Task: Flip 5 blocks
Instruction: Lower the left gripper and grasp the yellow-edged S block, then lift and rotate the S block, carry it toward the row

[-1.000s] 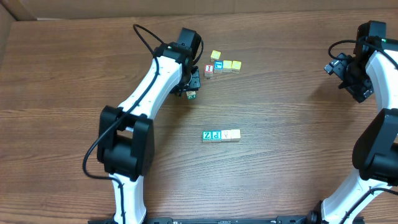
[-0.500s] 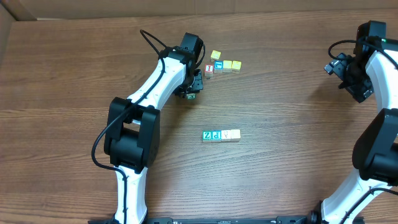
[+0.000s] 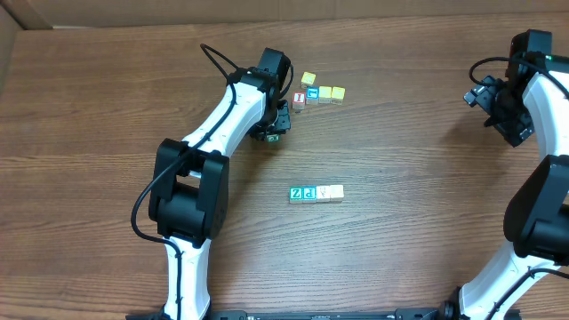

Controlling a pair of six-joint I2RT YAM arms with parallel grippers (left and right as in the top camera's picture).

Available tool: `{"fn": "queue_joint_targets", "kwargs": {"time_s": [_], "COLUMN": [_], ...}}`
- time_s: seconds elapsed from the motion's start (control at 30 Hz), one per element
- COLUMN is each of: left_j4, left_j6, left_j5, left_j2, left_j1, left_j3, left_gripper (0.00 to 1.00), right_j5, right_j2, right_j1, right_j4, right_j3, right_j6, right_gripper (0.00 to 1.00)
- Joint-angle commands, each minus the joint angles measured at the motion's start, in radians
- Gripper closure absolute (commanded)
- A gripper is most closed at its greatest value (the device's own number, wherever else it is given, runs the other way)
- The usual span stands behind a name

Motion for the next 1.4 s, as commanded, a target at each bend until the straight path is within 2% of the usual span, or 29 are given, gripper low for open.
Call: {"fn": "queue_joint_targets", "kwargs": {"time_s": [0.0, 0.73, 0.97, 1.1, 1.27, 1.37], "left_j4": [0.004, 0.045, 0.043, 0.032, 0.03, 0.022], "left_j6": [-0.007, -0.002, 0.014, 0.016, 0.016, 0.016], "left_j5": [0.012, 0.011, 0.011, 0.011, 0.011, 0.012], "left_j2": [0.011, 0.011, 0.011, 0.011, 0.011, 0.008], "left_j1": [-0.014, -0.014, -0.013, -0.013, -0.013, -0.013], "left_j3": [-0.016, -0.051, -0.051, -0.052, -0.052, -0.05], "left_gripper": [0.66, 0.7, 0.65, 0.72, 0.72, 0.76], "right_j5": [0.01, 0.01, 0.01, 0.01, 0.01, 0.01], "right_j2": [-0.027, -0.027, -0.027, -0.027, -0.027, -0.027], "right_j1": [0.0, 0.0, 0.0, 0.0, 0.0, 0.0], "right_j4": [0.001, 0.0, 0.001, 0.001, 0.001, 0.001], "right_j3": [0.017, 0.017, 0.017, 0.017, 0.017, 0.017], "right_j6": [-0.004, -0.004, -0.004, -0.004, -0.004, -0.004], "right_gripper": [0.0, 0.0, 0.0, 0.0, 0.0, 0.0]}}
